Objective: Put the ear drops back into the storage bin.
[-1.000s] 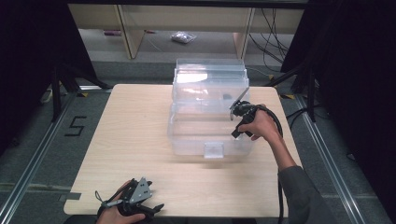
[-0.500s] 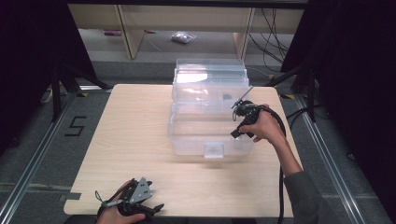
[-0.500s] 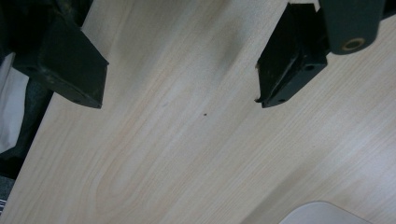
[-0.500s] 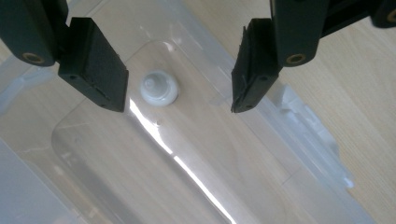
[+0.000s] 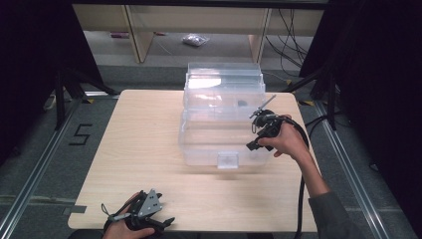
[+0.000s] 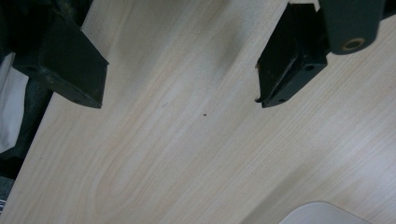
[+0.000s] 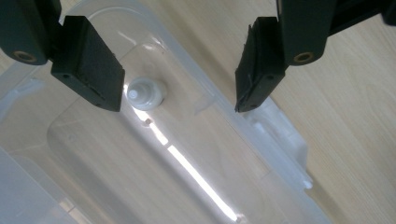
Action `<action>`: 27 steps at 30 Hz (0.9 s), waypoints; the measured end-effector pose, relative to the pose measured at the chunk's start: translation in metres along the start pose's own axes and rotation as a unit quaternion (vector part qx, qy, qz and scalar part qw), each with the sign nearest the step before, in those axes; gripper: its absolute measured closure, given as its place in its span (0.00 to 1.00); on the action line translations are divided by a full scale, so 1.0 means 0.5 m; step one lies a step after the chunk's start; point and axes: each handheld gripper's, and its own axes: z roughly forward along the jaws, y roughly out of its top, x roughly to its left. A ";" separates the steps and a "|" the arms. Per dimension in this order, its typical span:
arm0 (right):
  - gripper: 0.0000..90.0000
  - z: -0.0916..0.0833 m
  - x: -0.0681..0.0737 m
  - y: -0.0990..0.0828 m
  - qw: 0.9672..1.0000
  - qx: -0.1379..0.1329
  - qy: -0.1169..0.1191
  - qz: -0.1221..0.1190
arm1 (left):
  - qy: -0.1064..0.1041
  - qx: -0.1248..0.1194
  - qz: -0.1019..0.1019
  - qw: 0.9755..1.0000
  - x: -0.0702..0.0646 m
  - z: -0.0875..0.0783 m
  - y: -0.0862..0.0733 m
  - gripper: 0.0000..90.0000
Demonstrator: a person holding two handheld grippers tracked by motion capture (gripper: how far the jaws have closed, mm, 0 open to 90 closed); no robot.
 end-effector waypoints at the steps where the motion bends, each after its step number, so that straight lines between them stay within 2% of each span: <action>1: 0.37 -0.003 0.002 -0.001 1.000 -0.001 -0.001 0.003 | -0.001 0.003 0.003 1.000 0.001 -0.001 0.000 0.17; 3: 0.37 -0.007 0.007 -0.002 1.000 0.000 0.001 0.008 | 0.002 0.003 -0.008 1.000 0.000 0.002 0.000 0.17; 4: 0.36 -0.009 0.008 -0.003 1.000 -0.005 0.001 -0.001 | 0.000 0.003 -0.008 1.000 0.000 0.001 0.000 0.17; 7: 0.35 -0.015 0.016 -0.006 1.000 -0.013 0.003 -0.005 | 0.000 0.001 -0.005 1.000 -0.001 0.001 -0.001 0.17; 8: 0.34 -0.018 0.019 -0.008 1.000 -0.017 0.003 -0.002 | 0.000 0.001 0.002 1.000 0.000 0.000 0.000 0.17; 9: 0.33 -0.020 0.024 -0.010 1.000 -0.014 0.002 0.003 | 0.000 0.000 -0.009 1.000 -0.001 0.001 0.000 0.17; 11: 0.32 -0.022 0.027 -0.015 1.000 -0.020 0.004 -0.006 | 0.000 0.001 -0.007 1.000 -0.001 0.001 -0.001 0.17; 12: 0.32 -0.024 0.031 -0.018 1.000 -0.018 0.005 0.000 | 0.000 0.001 -0.007 1.000 -0.001 0.001 -0.001 0.17; 13: 0.31 -0.024 0.035 -0.023 1.000 -0.030 0.003 -0.004 | 0.001 0.000 -0.008 1.000 -0.001 0.001 -0.001 0.17; 17: 0.31 -0.030 0.046 -0.030 0.999 -0.034 0.007 -0.005 | 0.000 0.001 -0.008 1.000 -0.001 0.001 0.000 0.17; 19: 0.31 -0.034 0.053 -0.036 0.999 -0.046 0.011 -0.008 | 0.000 0.002 -0.007 1.000 -0.001 0.001 0.000 0.17; 21: 0.31 -0.035 0.056 -0.038 0.999 -0.044 0.013 -0.003 | 0.000 0.000 -0.009 1.000 -0.001 0.003 -0.001 0.17; 22: 0.31 -0.037 0.059 -0.041 0.999 -0.051 0.013 -0.011 | 0.000 0.001 -0.008 1.000 -0.001 0.002 0.000 0.17; 27: 0.31 -0.029 0.074 -0.051 0.998 -0.054 0.021 -0.013 | 0.001 -0.001 -0.009 1.000 -0.001 0.002 -0.001 0.17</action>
